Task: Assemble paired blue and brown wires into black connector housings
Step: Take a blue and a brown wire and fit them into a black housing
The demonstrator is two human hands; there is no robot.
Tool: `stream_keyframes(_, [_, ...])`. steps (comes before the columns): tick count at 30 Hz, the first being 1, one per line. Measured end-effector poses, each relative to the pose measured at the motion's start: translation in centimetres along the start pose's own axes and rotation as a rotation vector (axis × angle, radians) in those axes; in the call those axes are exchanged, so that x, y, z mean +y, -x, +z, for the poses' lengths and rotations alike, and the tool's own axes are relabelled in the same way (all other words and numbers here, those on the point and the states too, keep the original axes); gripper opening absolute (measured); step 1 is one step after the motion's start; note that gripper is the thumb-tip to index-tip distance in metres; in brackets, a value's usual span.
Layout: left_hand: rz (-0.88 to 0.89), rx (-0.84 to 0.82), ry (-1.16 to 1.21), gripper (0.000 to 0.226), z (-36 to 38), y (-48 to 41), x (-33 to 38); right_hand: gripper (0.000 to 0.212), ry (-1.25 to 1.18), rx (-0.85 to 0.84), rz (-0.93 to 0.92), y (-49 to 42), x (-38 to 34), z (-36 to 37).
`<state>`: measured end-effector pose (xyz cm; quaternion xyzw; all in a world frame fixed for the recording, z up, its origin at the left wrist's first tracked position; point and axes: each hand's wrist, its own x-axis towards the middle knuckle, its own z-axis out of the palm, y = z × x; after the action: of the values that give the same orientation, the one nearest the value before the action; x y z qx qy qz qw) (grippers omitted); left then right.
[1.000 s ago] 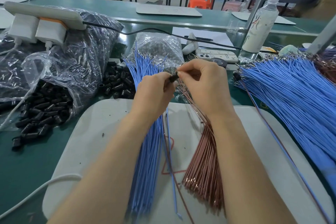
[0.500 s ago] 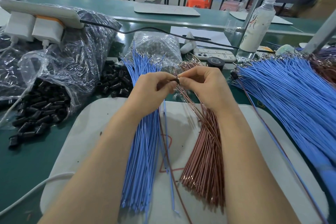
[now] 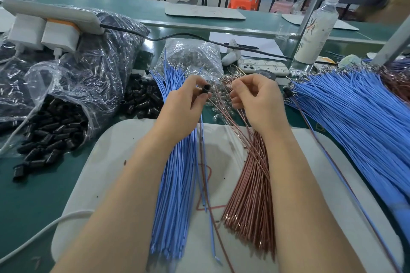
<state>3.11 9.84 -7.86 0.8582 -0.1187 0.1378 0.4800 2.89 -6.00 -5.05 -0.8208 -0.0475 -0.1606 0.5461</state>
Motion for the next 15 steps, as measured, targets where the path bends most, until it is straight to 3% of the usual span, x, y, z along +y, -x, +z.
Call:
stream_keyframes(7, [0.035, 0.055, 0.116, 0.016, 0.28, 0.08, 0.41, 0.006, -0.083, -0.09, -0.018, 0.59, -0.86, 0.08])
stream_keyframes(15, [0.066, 0.016, 0.122, 0.017, 0.26, 0.32, 0.64, 0.009, 0.019, -0.14, -0.133, 0.68, -0.78, 0.49])
